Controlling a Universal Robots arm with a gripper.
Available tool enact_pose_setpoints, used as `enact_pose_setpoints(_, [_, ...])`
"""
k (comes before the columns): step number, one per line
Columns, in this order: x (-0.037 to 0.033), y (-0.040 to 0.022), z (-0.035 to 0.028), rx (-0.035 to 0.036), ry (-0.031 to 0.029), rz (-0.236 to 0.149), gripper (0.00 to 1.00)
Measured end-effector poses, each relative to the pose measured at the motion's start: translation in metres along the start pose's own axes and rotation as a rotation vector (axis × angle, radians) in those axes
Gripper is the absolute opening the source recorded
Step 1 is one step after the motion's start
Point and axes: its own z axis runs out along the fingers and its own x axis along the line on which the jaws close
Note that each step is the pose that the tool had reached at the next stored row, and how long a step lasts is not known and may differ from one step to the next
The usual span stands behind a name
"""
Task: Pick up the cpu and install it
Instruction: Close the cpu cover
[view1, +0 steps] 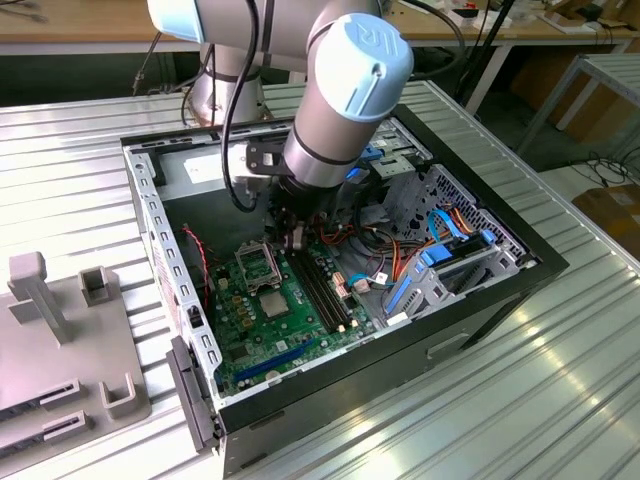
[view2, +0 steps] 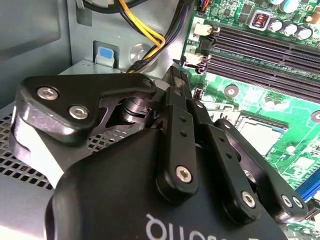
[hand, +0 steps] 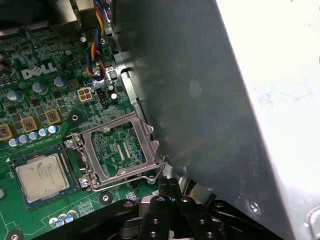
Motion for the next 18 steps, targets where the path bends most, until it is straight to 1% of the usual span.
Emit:
enact_pose_setpoints(4, [0.0, -0.0005, 0.0, -0.0014, 0.0006, -0.006, 0.11])
enact_pose_setpoints(6, [-0.0007, -0.0026, 0.0002, -0.0017, -0.0005, -0.006, 0.11])
enact_pose_setpoints(7, [-0.0007, -0.0026, 0.0004, -0.0021, -0.0021, -0.006, 0.11])
enact_pose_setpoints(10, [-0.0004, -0.0028, 0.0022, -0.0052, -0.0112, -0.007, 0.11])
enact_pose_setpoints(13, [0.0001, -0.003, 0.0049, -0.0076, -0.0181, -0.007, 0.11])
enact_pose_setpoints(17, [0.0008, -0.0033, 0.008, -0.0101, -0.0253, -0.007, 0.11])
enact_pose_setpoints(18, [0.0007, -0.0033, 0.0081, -0.0104, -0.0262, -0.007, 0.11])
